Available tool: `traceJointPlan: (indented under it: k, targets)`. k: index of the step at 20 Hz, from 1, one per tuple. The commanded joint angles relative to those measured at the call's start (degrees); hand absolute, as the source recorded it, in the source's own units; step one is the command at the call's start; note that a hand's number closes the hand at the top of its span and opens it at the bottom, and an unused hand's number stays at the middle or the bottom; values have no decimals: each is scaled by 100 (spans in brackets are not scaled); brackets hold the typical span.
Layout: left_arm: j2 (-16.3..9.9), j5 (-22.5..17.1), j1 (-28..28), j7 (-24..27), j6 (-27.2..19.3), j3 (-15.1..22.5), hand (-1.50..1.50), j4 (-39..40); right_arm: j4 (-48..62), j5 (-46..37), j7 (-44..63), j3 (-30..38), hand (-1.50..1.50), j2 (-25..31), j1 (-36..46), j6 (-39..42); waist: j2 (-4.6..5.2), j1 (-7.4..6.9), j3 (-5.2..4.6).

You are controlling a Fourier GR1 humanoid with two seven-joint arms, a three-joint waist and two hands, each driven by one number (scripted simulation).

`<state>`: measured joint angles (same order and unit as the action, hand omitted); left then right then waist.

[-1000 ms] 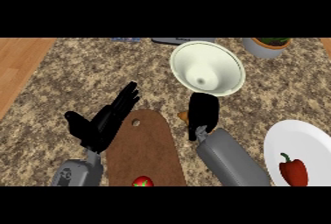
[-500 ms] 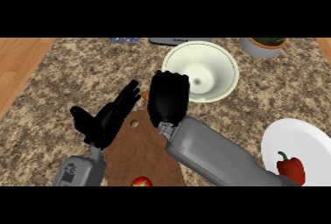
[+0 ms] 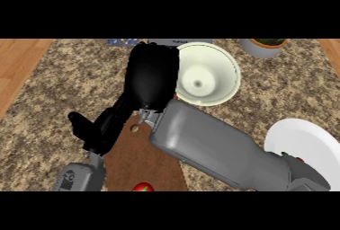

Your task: Pick the croissant from the plate and place it in the bowl

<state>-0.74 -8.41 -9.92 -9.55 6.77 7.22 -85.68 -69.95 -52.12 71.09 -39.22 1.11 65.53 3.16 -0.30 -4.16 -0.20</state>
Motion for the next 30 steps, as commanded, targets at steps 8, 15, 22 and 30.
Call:
traceJointPlan:
  k: [8, 15, 22, 30]
  targets:
    - [-52, 26, 40, -28, -103, -117, 0, -171, 1283, -156, 815, 692, 150, -106, 790, -692, 63, 185, 10]
    - [-37, -40, 70, 24, -68, -178, 0, -151, 2320, -592, -404, 1417, 150, -98, 459, -1621, 86, 278, 16]
    - [0, -77, 148, -167, -53, -68, 0, -474, 4131, -995, -1118, 1851, 150, -15, 872, -2071, 113, 160, 15]
    - [-17, -57, -106, -212, -59, -134, 0, -362, 5275, -285, -1560, 2804, 150, 411, 741, -2045, 180, 71, 19]
